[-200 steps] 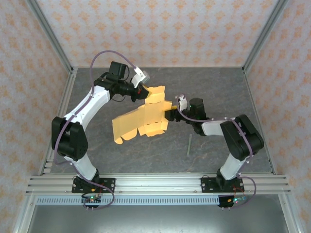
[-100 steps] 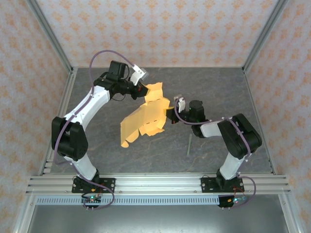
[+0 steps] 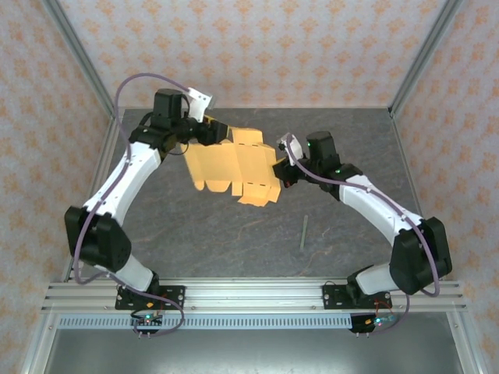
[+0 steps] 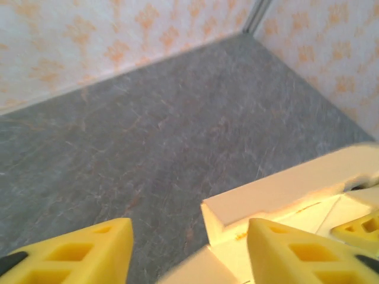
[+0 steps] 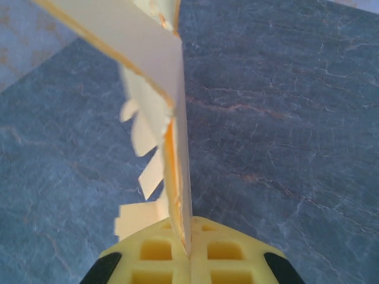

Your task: Fold the paper box

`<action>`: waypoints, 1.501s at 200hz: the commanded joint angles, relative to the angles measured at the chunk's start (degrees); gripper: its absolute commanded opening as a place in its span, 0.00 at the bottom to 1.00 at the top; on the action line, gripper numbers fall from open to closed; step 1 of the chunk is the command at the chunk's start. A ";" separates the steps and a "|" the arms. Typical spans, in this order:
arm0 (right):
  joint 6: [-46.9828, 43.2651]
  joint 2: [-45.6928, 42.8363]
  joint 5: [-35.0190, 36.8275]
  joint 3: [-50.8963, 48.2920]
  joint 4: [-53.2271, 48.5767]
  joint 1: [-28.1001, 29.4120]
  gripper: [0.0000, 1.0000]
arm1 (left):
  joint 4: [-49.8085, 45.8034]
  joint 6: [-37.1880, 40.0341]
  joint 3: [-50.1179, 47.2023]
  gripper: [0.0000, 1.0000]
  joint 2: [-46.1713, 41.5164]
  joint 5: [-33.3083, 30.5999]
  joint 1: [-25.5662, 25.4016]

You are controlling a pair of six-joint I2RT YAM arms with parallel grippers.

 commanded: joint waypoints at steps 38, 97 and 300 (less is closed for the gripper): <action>-16.42 2.93 -1.74 14.12 -26.44 0.00 0.00 | 1.18 4.47 -6.30 0.66 -11.76 1.30 -0.29; -20.60 4.49 -4.24 22.42 -33.97 -1.39 0.00 | -10.64 26.76 -10.01 0.73 -14.49 5.82 -2.27; -13.63 1.38 -4.02 18.71 -18.54 -1.34 0.00 | -9.52 22.96 -4.84 0.14 -1.34 21.97 -1.37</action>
